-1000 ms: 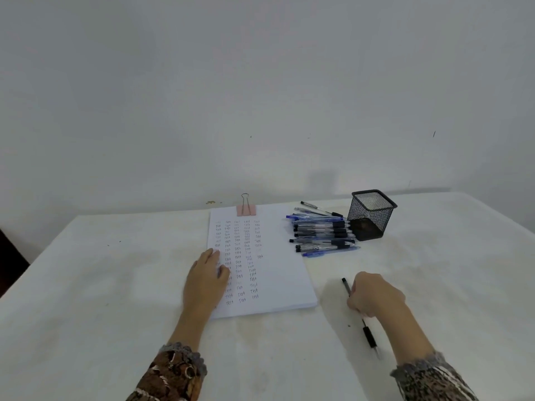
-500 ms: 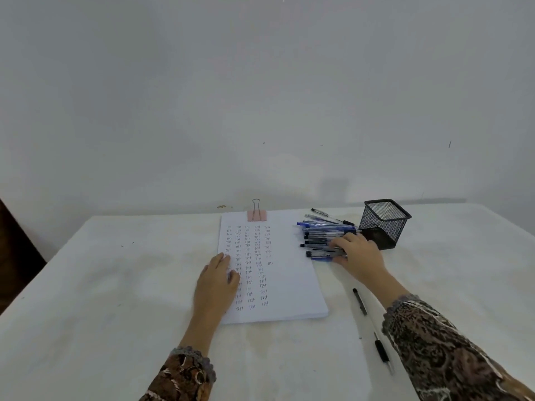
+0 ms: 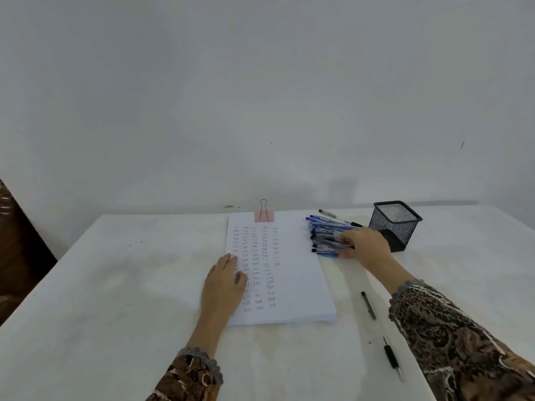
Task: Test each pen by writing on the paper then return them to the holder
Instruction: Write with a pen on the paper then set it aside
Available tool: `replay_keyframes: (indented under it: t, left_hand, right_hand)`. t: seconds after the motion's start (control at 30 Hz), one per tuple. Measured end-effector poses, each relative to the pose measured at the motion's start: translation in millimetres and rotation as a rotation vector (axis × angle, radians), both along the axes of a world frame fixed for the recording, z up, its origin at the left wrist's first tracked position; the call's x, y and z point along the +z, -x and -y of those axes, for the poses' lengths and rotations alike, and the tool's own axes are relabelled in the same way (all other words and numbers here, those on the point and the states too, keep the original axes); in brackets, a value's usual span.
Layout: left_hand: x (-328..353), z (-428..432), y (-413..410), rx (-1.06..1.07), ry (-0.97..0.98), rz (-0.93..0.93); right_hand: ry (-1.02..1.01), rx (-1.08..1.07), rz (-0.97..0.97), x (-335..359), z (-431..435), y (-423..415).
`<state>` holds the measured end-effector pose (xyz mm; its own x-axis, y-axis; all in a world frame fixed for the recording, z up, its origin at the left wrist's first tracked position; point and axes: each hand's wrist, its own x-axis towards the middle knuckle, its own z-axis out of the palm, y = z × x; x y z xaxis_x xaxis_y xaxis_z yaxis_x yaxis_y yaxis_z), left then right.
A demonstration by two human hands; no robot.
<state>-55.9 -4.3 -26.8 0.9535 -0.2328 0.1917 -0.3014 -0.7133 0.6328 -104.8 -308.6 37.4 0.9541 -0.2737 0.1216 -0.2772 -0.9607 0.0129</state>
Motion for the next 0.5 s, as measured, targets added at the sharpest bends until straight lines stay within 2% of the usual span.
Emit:
replay_keyframes:
  t: [0.13, 0.2, 0.27, 0.33, 0.43, 0.5]
  left_hand:
    - [-1, 0, -1, -0.003, -0.001, 0.003]
    - [-1, 0, 0, 0.000, -0.002, 0.007]
    - [-2, 0, 0, 0.002, -0.002, 0.007]
    - [-1, 0, 0, 0.002, -0.009, 0.012]
    - [0, 0, 1, 0.002, -0.013, 0.016]
    - [1, 0, 2, 0.003, -0.010, 0.014]
  right_hand:
    - [-0.020, 0.011, 0.130, 3, -8, -3]
    - [-0.185, 0.012, 0.265, 6, -19, -5]
    - [-0.557, 0.068, 0.430, 12, -39, -5]
    - [-1.121, 0.136, 0.550, 16, -67, -4]
    - [-2.048, 0.135, 0.577, 14, -103, -2]
    - [-2.420, 0.112, 0.617, 4, -115, -4]
